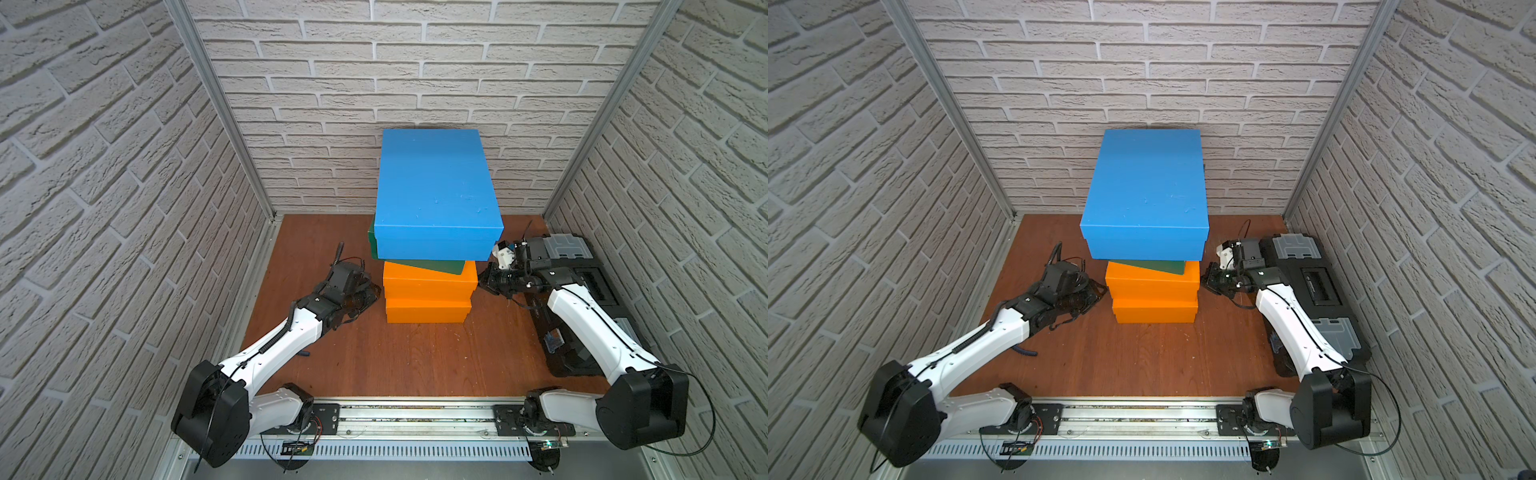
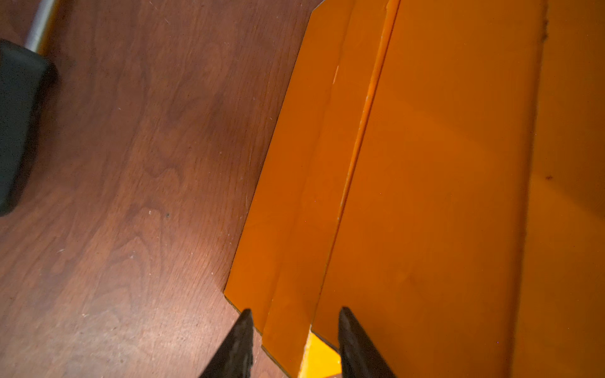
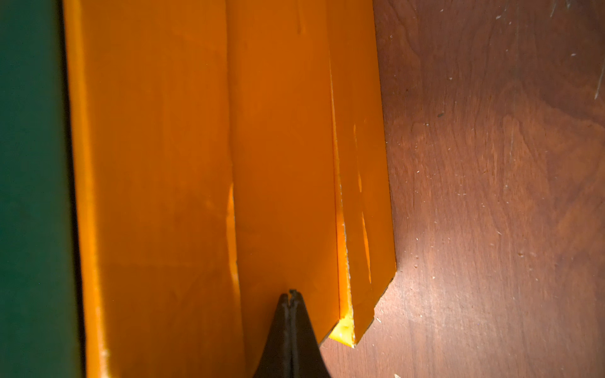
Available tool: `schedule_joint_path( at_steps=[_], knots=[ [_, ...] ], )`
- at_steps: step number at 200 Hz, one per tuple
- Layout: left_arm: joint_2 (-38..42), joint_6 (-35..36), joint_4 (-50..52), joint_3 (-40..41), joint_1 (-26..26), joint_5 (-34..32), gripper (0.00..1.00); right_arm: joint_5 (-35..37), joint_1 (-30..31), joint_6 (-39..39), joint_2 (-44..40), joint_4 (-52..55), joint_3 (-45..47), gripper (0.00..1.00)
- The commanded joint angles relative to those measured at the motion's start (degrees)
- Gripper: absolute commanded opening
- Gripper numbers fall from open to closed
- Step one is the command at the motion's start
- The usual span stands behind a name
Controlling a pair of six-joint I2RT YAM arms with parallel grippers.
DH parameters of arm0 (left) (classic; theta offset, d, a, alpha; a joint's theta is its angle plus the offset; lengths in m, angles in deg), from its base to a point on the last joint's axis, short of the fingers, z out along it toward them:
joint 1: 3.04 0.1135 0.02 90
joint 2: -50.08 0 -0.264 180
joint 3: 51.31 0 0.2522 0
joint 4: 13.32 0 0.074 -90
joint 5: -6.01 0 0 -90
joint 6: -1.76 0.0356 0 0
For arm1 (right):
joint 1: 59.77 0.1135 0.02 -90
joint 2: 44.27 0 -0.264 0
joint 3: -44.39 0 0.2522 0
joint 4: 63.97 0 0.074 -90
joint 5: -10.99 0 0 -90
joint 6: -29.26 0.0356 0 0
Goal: Stack the shoeboxes
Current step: Adjust the shoeboxes in the shoebox.
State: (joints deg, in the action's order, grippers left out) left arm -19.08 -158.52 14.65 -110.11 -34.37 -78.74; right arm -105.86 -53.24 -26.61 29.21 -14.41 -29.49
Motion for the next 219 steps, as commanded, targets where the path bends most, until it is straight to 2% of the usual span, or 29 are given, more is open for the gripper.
schedule_joint_path(
  at_steps=[1, 80, 219],
  knots=[
    [-0.5, 0.0, -3.1, -2.9, -1.3, 1.1, 0.43, -0.4, 0.8, 0.8, -1.6, -1.5, 0.6, 0.03],
    [2.1, -0.8, -0.9, -3.5, -7.0, -2.2, 0.43, 0.3, 1.8, 1.4, -2.5, -1.1, 0.4, 0.03],
    [4.7, -1.8, 0.3, -0.8, -7.1, -3.6, 0.44, 3.0, 5.0, 3.5, -7.9, 0.1, 3.1, 0.03]
  ],
)
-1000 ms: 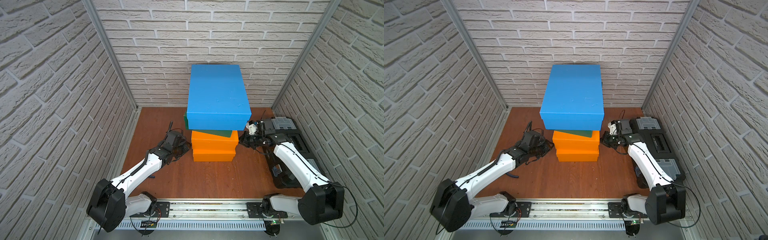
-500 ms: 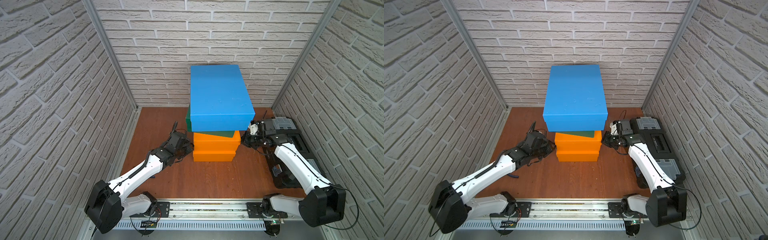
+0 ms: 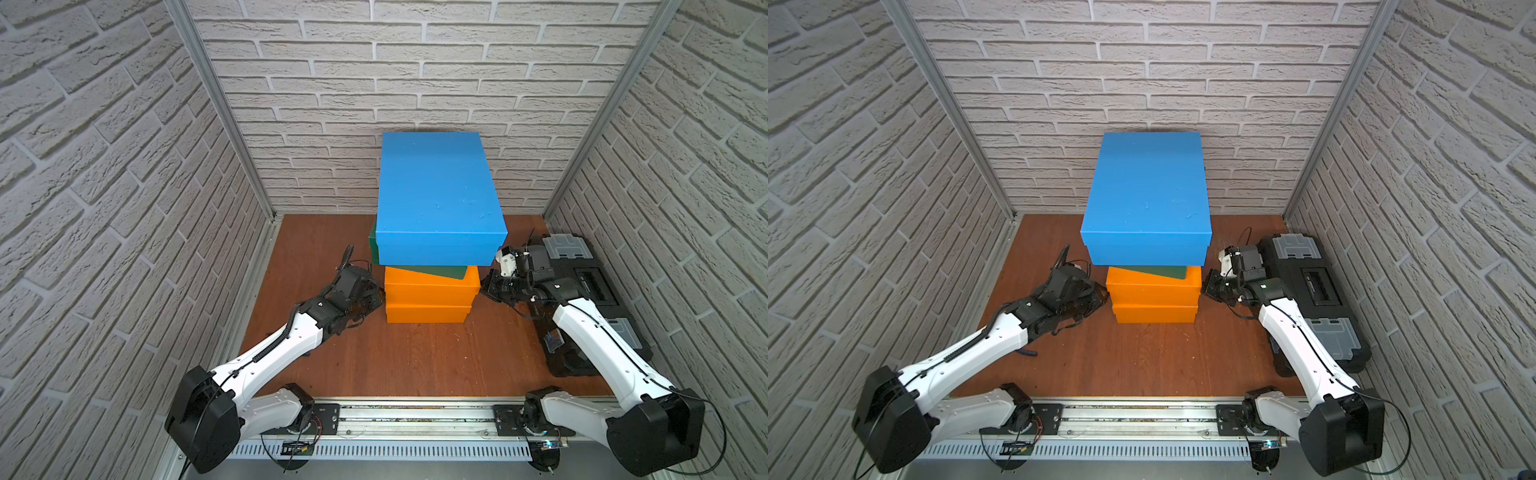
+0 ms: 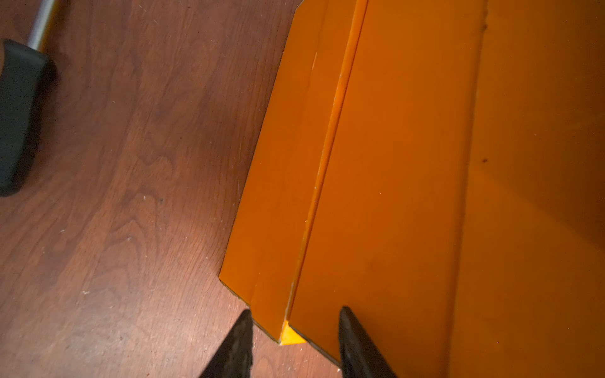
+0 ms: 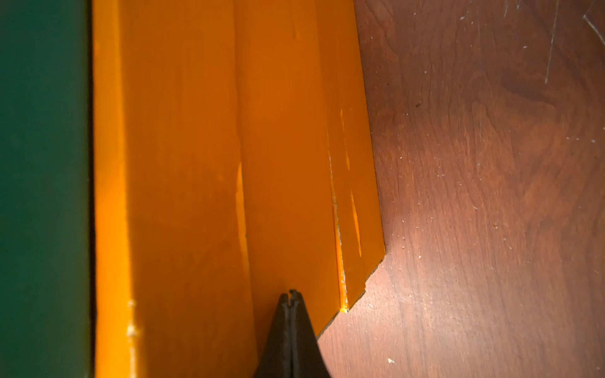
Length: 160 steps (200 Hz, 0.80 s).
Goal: Stack the shoeboxes
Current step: Adjust the shoeboxes in the shoebox.
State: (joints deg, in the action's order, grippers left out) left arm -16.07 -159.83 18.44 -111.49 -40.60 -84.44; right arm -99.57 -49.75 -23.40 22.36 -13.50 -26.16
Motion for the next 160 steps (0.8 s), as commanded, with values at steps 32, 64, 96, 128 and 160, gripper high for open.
schedule_joint_path(
  at_steps=[32, 64, 96, 128, 160],
  knots=[
    [2.1, -1.3, -3.9, 1.4, -1.9, 1.9, 0.44, -3.1, 1.6, 0.3, -0.9, -0.8, -0.1, 0.03],
    [1.9, -1.8, -4.6, 2.0, -3.1, 1.3, 0.44, -3.1, 1.5, 0.6, -1.6, -0.7, -0.1, 0.03],
    [1.7, -2.1, -4.9, 2.1, -4.2, 0.9, 0.44, -3.1, 1.7, 1.0, -2.4, -0.3, 0.2, 0.03],
    [2.7, -2.1, -4.4, 2.1, -4.5, 0.2, 0.44, -2.8, 1.8, 1.1, -3.3, 0.2, 0.7, 0.03],
    [3.4, -1.9, -2.9, 2.6, -4.6, -0.8, 0.44, -1.6, 1.8, 0.3, -2.7, 0.9, 0.7, 0.03]
  ],
)
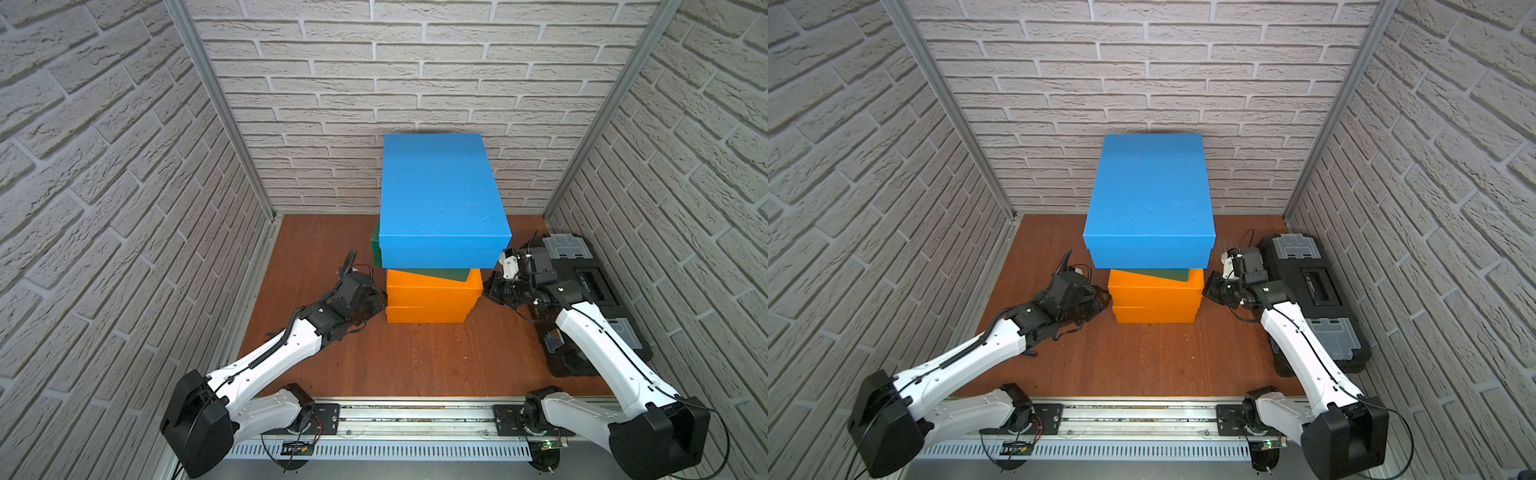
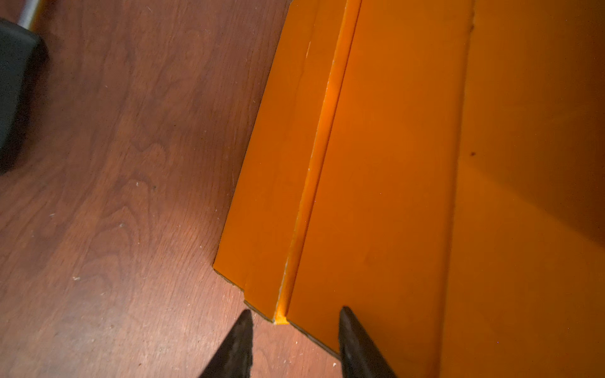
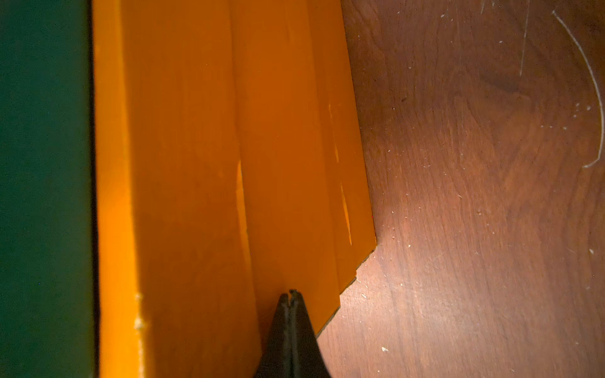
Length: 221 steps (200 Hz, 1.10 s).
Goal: Stack the shoeboxes
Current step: Adjust the shoeboxes in the shoebox.
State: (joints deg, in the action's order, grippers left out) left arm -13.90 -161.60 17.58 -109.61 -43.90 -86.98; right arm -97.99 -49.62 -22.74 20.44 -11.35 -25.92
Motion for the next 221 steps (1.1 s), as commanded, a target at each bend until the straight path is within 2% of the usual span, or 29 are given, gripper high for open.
schedule_joint_path(
  at_steps=[1, 50, 120, 160, 193, 221],
  knots=[
    [1.3, -0.1, -2.1, 0.6, -1.3, 1.7, 0.44, -3.2, 1.7, -0.4, -0.8, -1.2, 0.5, 0.03],
    [2.8, 0.4, -1.1, 0.7, -0.9, 0.7, 0.45, -1.7, 1.3, -1.7, 2.6, -0.8, -2.2, 0.03],
    [0.7, 0.8, -2.9, 0.5, -0.6, 1.9, 0.45, -1.5, 0.6, -3.2, 7.0, -0.5, -5.0, 0.03],
    [3.1, 1.1, -0.5, 0.4, 0.3, 1.8, 0.45, -1.7, -2.9, -5.5, 7.9, 1.4, -6.6, 0.03],
    [9.7, 2.4, 5.5, 0.6, 3.1, -0.7, 0.45, -1.0, -6.5, -8.2, 8.4, 4.7, -10.3, 0.03],
    [14.5, 4.3, 8.7, 0.5, 8.8, -0.6, 0.46, -0.1, -8.4, -9.2, 8.4, 7.0, -14.2, 0.03]
  ],
)
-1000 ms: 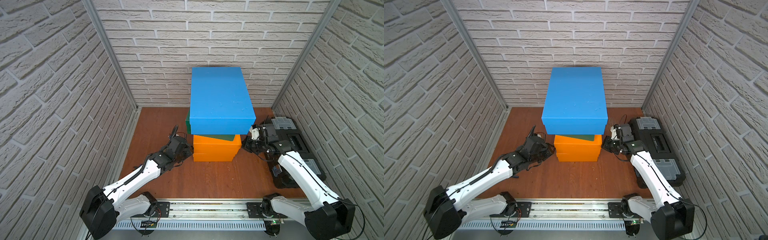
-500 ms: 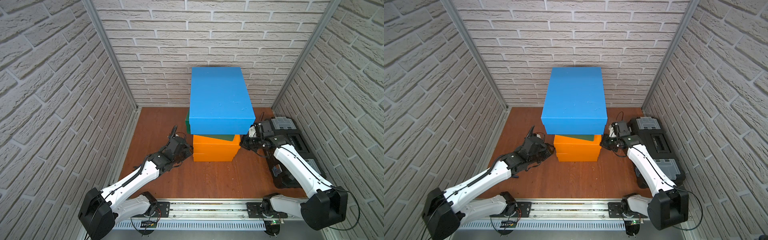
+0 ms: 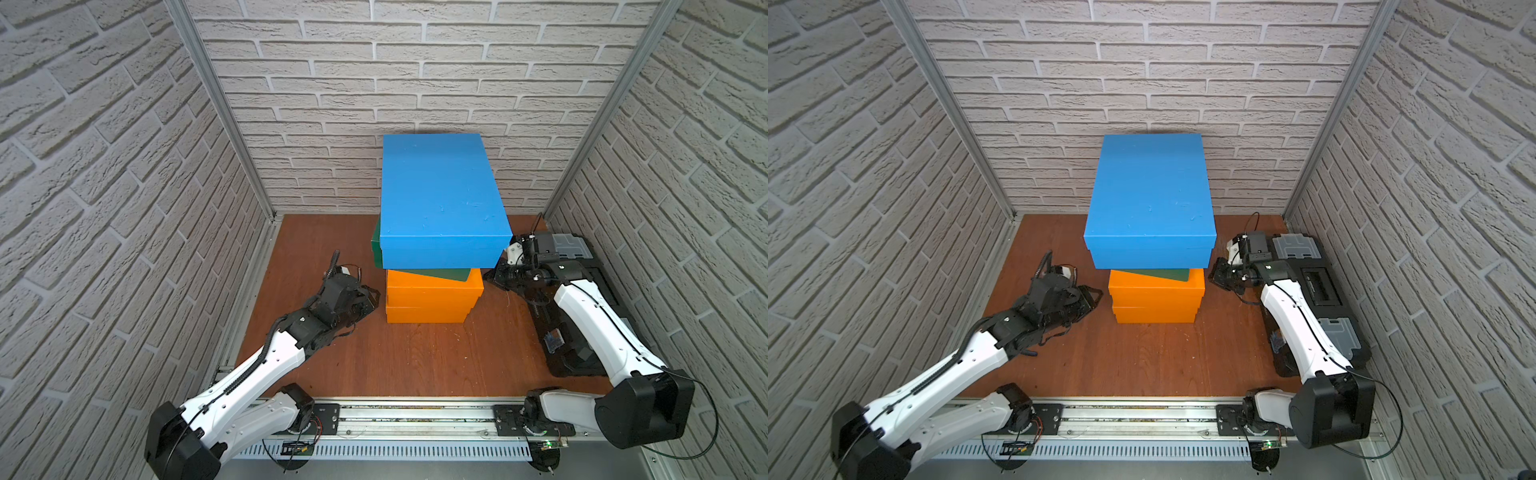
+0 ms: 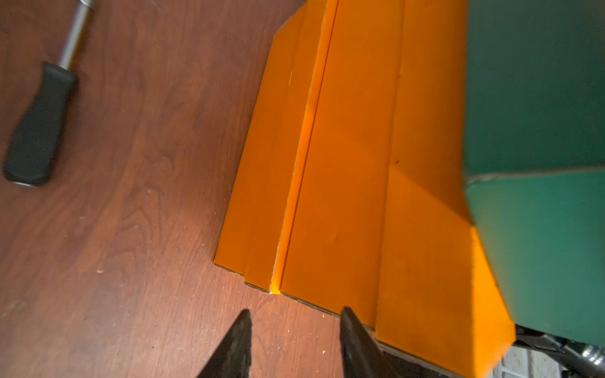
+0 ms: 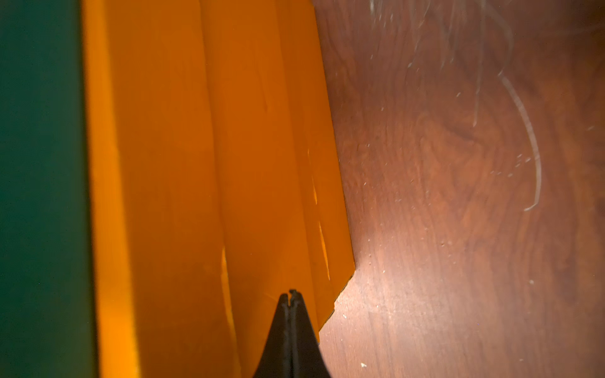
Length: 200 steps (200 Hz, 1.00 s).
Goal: Stack the shoeboxes
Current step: Adjust the shoeboxes in the shoebox.
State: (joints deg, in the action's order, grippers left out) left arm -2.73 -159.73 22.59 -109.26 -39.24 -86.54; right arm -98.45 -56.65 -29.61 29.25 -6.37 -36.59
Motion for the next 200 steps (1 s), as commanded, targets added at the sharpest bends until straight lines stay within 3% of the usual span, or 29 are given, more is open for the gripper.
schedule_joint_path(
  at_steps=[1, 46, 74, 134, 200],
  knots=[
    [3.4, 2.5, 3.8, 0.0, 4.5, -1.0, 0.46, 0.3, -1.4, -2.3, -0.4, 2.0, -3.7, 0.03],
    [-2.8, 7.5, -0.4, -5.7, 18.1, 8.2, 0.46, -4.4, -1.8, 0.2, 0.7, -1.4, -8.5, 0.03],
    [-10.9, 8.1, -6.0, -10.8, 21.8, 13.2, 0.47, -7.8, -1.8, 3.0, 2.1, -5.0, -10.0, 0.03],
    [-21.1, 6.9, -11.4, -20.8, 19.8, 16.0, 0.46, -8.2, 0.6, 4.5, 5.3, -6.0, -14.2, 0.03],
    [-21.4, 5.9, -11.3, -22.6, 12.8, 13.5, 0.46, -8.5, 3.0, 4.9, 7.7, -6.4, -17.4, 0.03]
  ],
)
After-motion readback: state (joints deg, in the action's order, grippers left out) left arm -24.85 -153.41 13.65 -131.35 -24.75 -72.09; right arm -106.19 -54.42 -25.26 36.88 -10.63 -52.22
